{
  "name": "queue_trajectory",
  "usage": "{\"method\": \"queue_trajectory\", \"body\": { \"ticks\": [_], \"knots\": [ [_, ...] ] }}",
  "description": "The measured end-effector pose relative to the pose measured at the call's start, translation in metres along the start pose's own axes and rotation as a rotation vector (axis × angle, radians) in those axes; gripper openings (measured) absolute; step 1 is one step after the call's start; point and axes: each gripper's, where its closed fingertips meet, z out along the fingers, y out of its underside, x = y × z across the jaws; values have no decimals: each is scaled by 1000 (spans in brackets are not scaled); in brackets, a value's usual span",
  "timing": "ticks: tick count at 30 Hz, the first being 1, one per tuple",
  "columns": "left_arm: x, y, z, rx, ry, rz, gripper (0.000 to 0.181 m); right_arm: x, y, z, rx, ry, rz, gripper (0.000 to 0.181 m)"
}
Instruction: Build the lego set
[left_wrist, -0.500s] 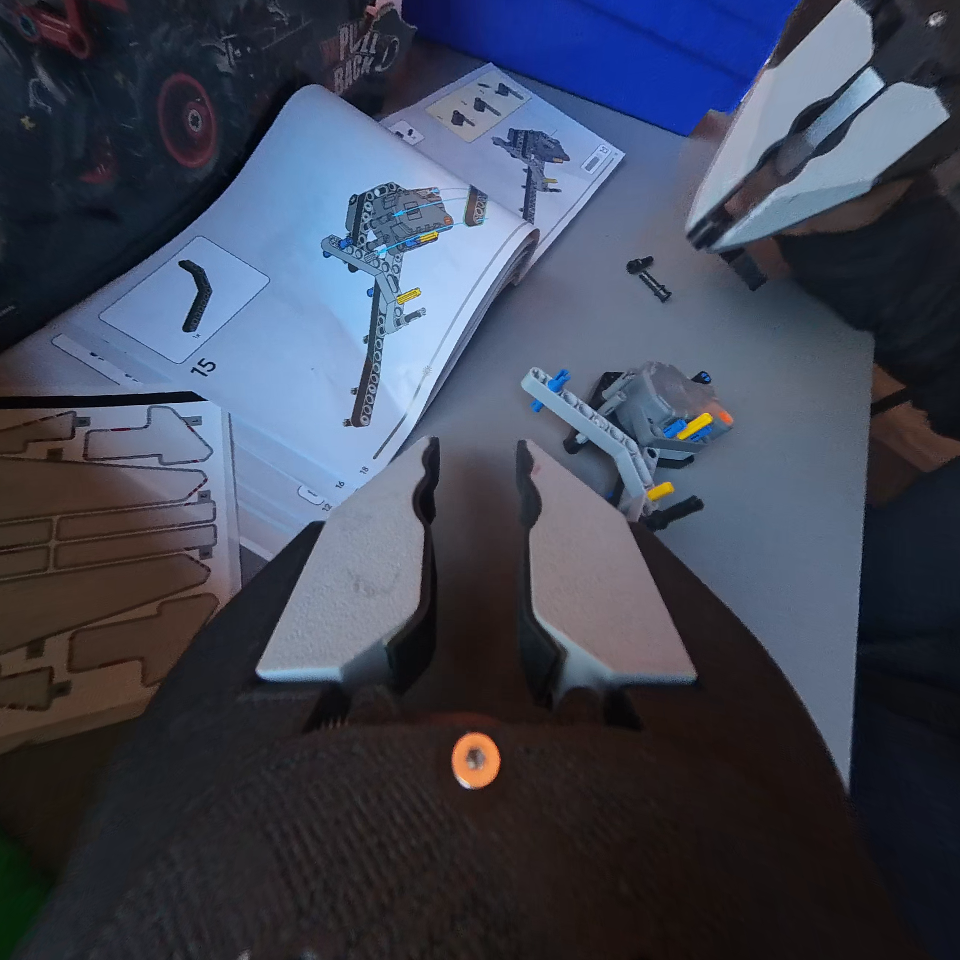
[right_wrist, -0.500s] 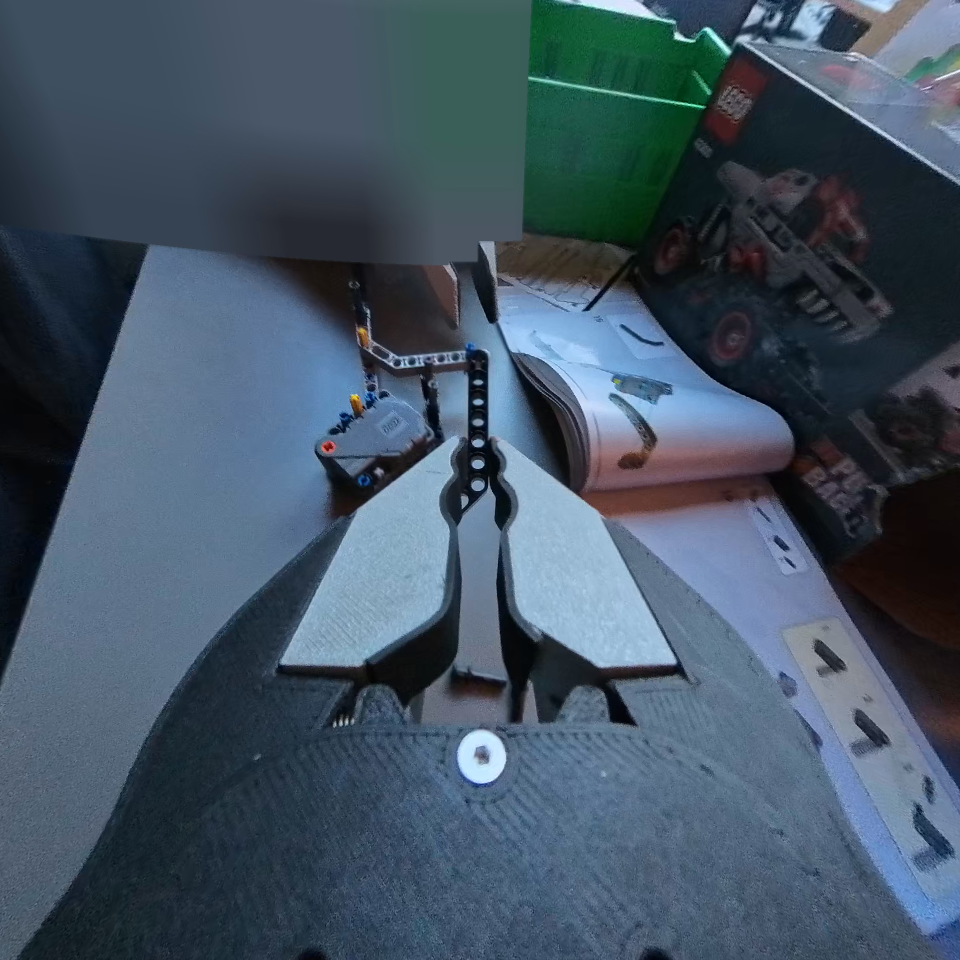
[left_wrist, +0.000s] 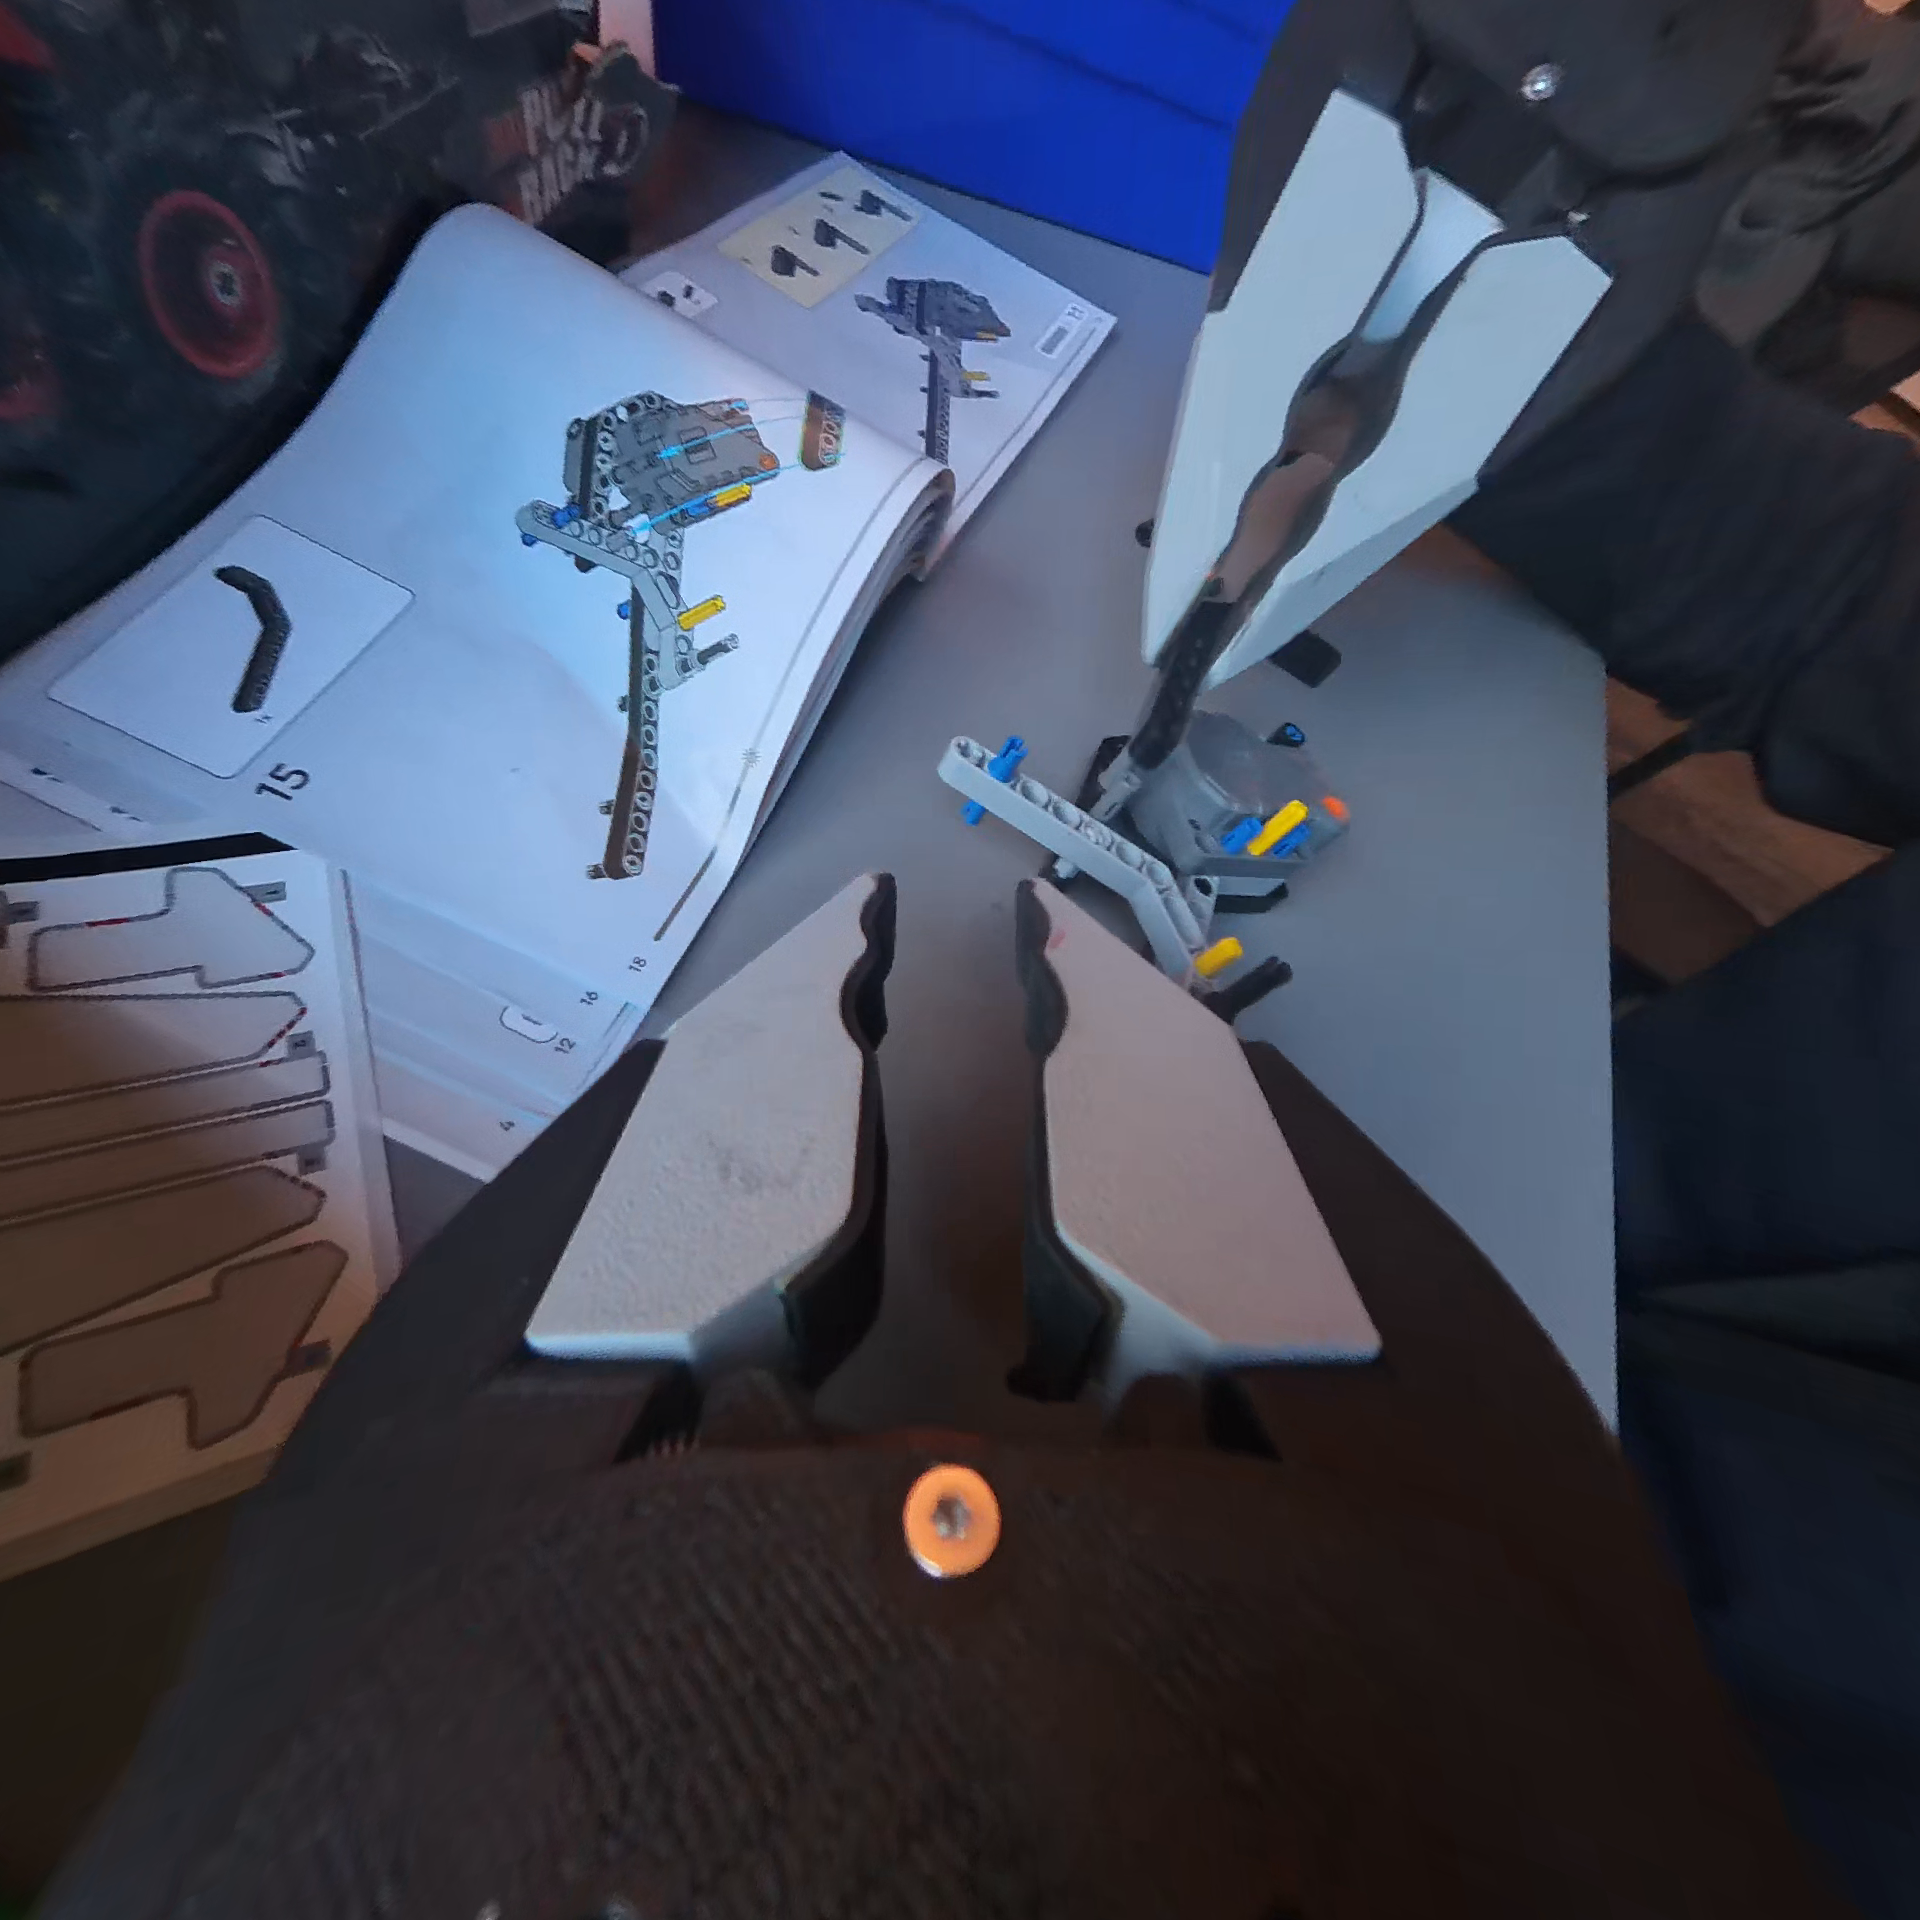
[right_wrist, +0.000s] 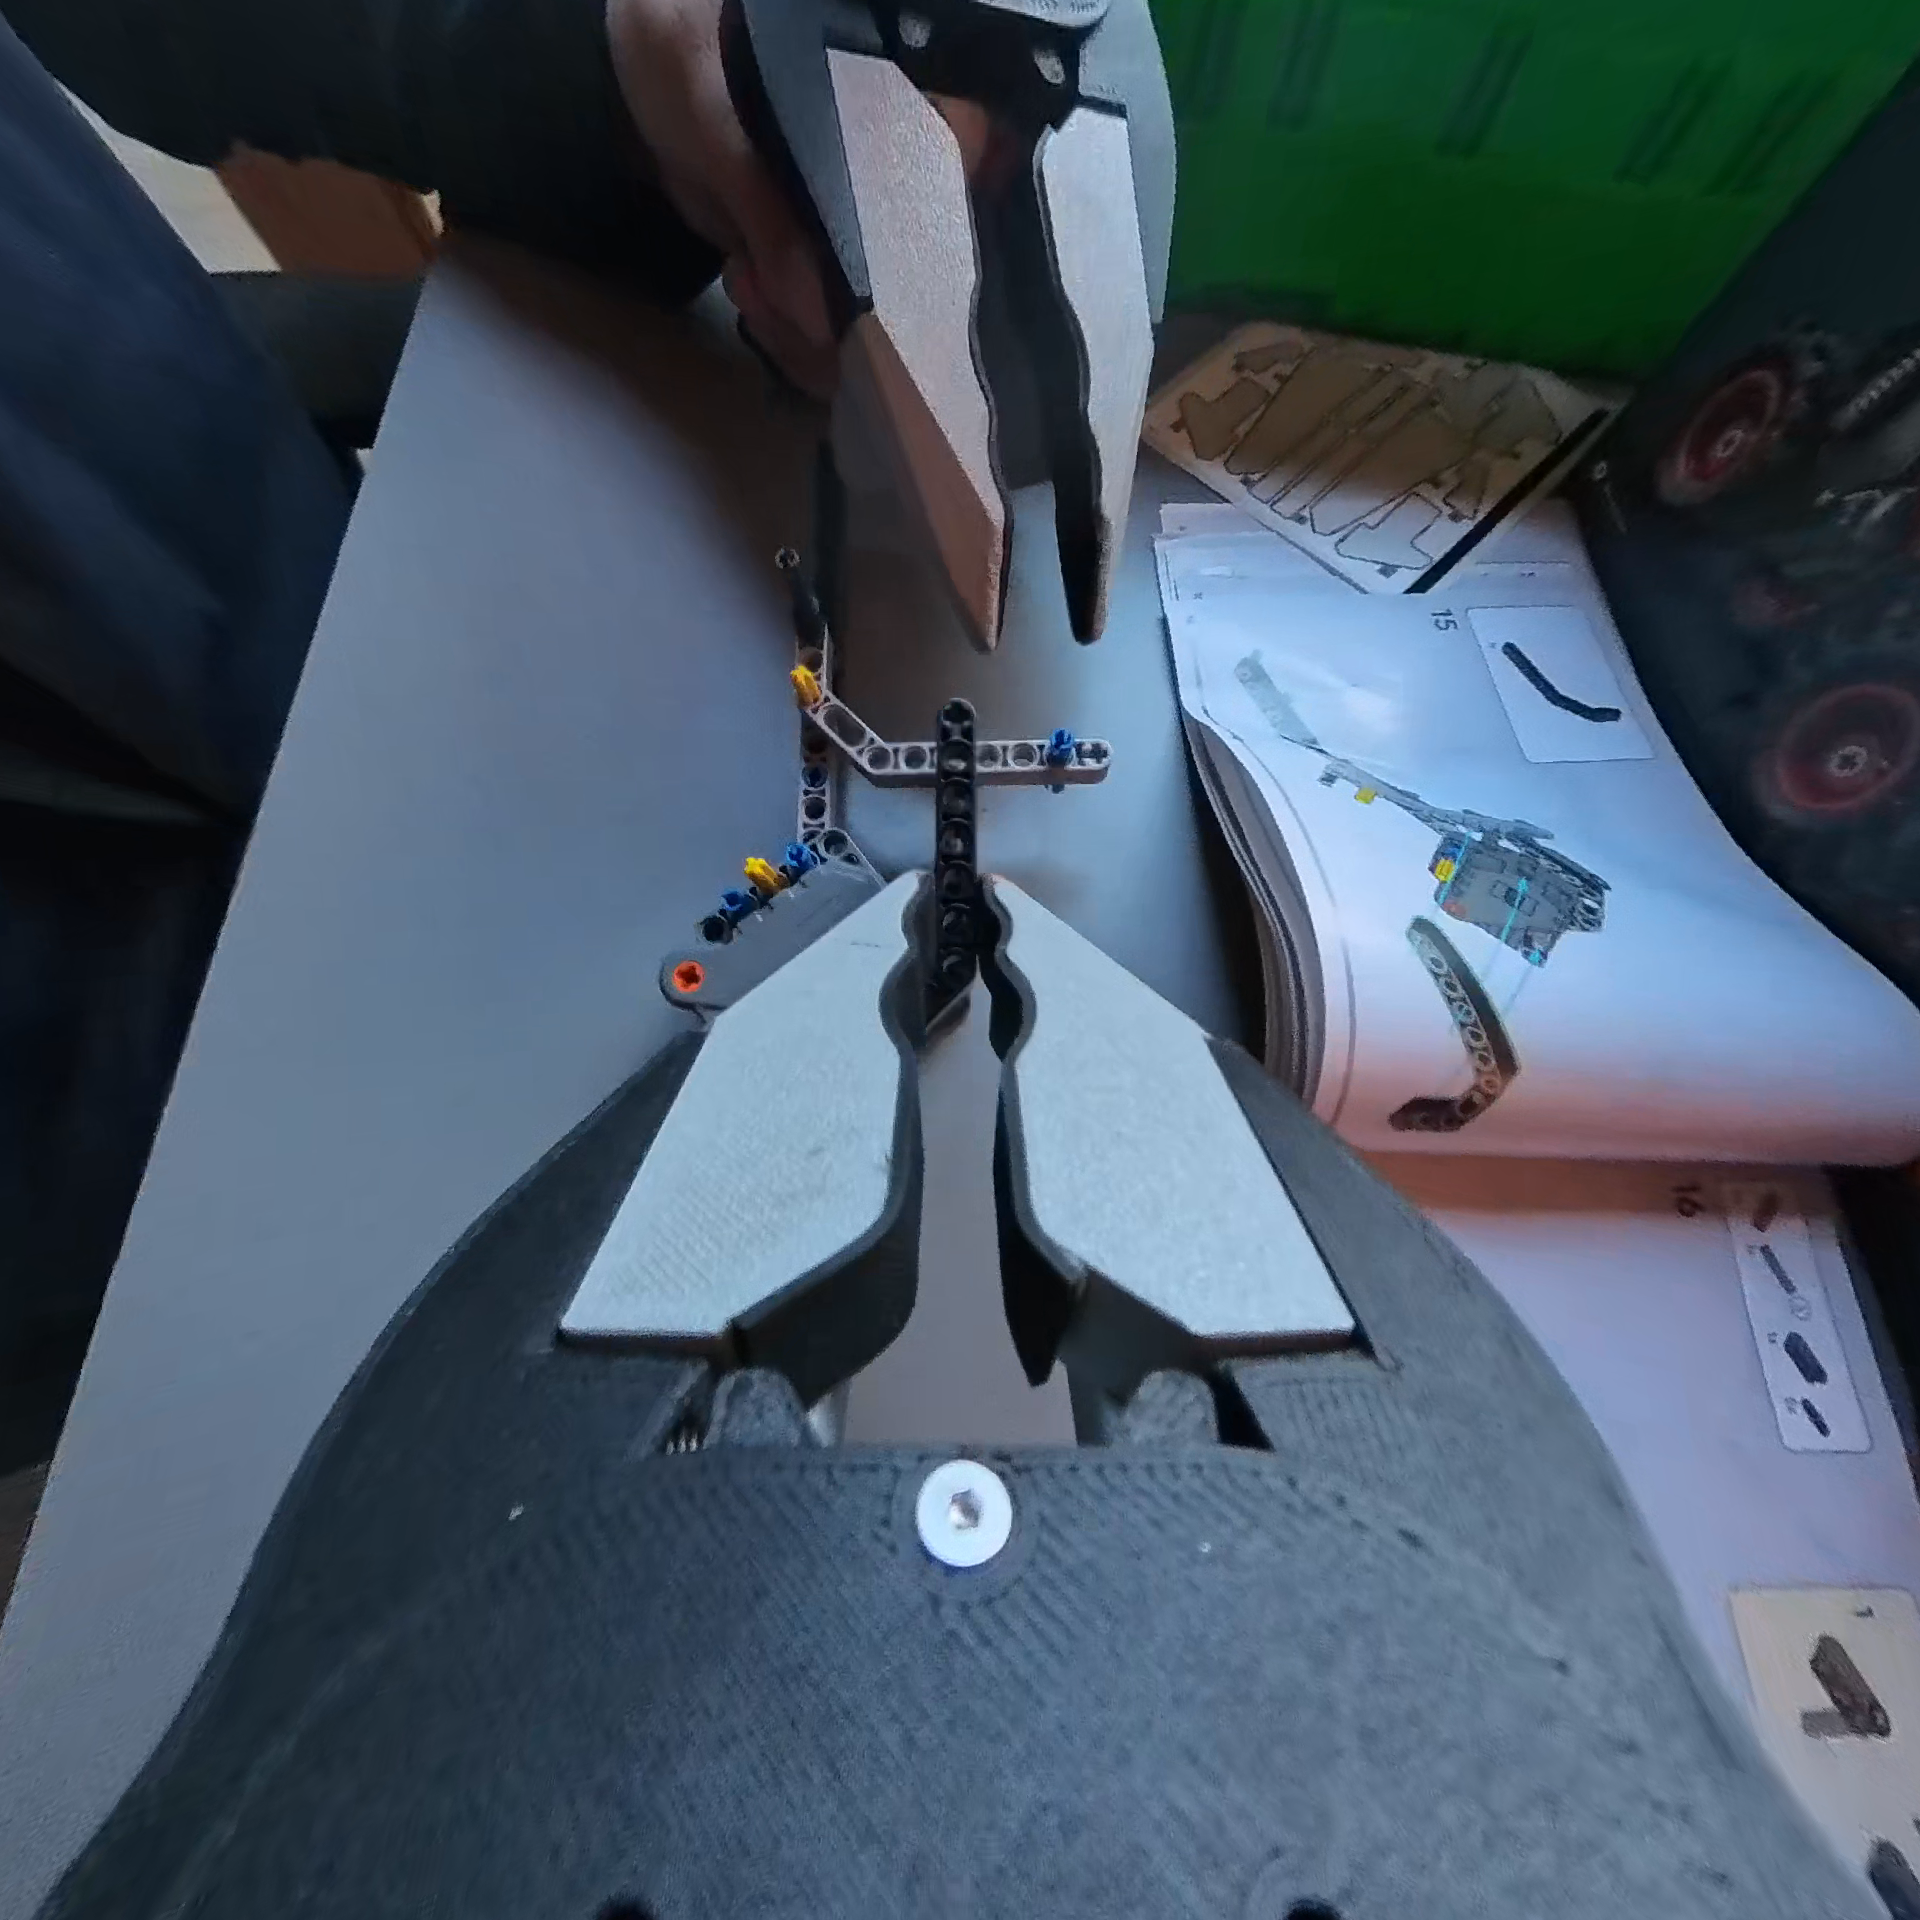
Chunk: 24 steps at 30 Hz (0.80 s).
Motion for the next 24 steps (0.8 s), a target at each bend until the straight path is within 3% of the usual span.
{"method": "queue_trajectory", "body": {
  "ticks": [17, 24],
  "knots": [
    [15, -5, -1, 18, 60, 1, 21, -3, 1, 10, -25, -10, -9, 5],
    [27, -17, -7, 82, 93, 37, 11, -4, 3, 9, -49, 5, -24, 4]
  ]
}}
